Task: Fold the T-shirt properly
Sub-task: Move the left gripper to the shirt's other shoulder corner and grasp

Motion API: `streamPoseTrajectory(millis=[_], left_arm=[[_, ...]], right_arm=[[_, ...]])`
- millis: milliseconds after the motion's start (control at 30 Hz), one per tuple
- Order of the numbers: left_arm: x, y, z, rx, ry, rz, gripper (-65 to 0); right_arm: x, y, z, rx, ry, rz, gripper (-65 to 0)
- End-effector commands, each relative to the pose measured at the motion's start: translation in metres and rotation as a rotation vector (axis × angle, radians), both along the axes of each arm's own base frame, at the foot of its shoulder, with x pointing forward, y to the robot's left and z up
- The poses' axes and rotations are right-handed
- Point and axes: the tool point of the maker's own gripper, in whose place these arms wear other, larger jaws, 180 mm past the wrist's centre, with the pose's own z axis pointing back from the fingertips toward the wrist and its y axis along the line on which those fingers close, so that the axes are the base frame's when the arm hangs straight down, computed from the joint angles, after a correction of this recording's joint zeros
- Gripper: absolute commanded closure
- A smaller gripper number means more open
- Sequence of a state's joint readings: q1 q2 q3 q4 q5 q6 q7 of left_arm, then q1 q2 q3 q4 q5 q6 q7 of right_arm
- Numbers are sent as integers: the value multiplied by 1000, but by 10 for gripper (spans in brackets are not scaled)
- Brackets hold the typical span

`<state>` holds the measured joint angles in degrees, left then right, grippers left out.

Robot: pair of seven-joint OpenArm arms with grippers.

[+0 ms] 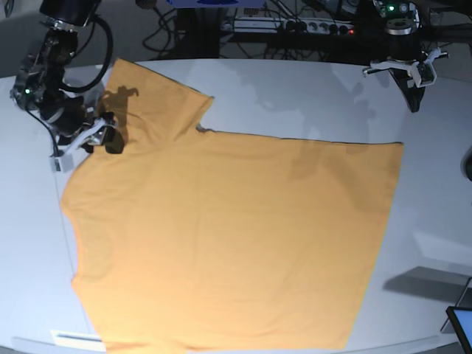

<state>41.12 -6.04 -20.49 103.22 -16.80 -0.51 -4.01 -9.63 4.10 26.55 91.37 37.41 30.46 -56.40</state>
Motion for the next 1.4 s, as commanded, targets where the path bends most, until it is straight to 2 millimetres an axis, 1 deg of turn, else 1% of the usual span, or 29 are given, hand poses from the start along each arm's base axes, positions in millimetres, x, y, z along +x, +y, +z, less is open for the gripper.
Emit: streamPoseTrajectory(millis=[0, 67, 100, 167, 267, 300, 367, 433, 467, 533, 600, 700, 767, 833, 933, 1033, 1133, 1267, 1367], left_arm=[[0, 2, 10, 22, -29, -6, -12], [1, 2, 10, 18, -32, -4, -12], [2, 2, 11, 18, -35, -4, -12], [3, 2, 11, 18, -38, -4, -12], [2, 2, 10, 16, -36, -2, -12], [2, 2, 10, 15, -37, -2, -13], [0, 4, 6, 11, -24, 5, -17], [-3, 9, -3, -3, 15, 27, -59], [-3, 16, -3, -1, 29, 49, -89], [-11, 30, -10, -18, 75, 116, -166], [-15, 45, -9, -39, 88, 178, -217], [-25, 68, -5, -105, 71, 272, -259], [-30, 83, 4, -140, 48, 311, -274], [-27, 91, 12, -169, 25, 300, -287], [-19, 90, 18, -203, 17, 233, -287], [-16, 88, 21, -214, 18, 192, -287], [-2, 80, 25, -228, 2, 127, -287], [5, 85, 10, -279, 31, 152, -287], [12, 97, 2, -297, 36, 172, -287]], right_arm=[[-4, -1, -1, -18, 20, 19, -354], [-4, -1, -2, -18, 21, 19, -345], [-4, -1, -2, -18, 21, 19, -325], [-4, -1, -2, -18, 21, 19, -248], [-4, -1, -2, -19, 21, 19, -93], [-4, -1, -2, -19, 21, 19, -54], [-4, -1, -2, -20, 23, 19, 0], [-4, -1, -3, -19, 25, 19, -3], [-4, -1, -3, -19, 25, 19, -3], [-5, -2, -3, -21, 26, 20, -3], [-5, -2, -4, -21, 30, 20, -3], [-6, -2, -4, -21, 30, 20, -3], [-6, -2, -5, -22, 32, 19, -3], [-6, -2, -5, -22, 32, 19, -3], [-6, -2, -5, -22, 32, 19, -3], [-7, -2, -5, -22, 34, 19, -3], [-11, -1, -7, -19, 43, 19, -3], [-12, -3, -8, -22, 46, 20, -3], [-15, -3, -9, -23, 53, 22, -3]])
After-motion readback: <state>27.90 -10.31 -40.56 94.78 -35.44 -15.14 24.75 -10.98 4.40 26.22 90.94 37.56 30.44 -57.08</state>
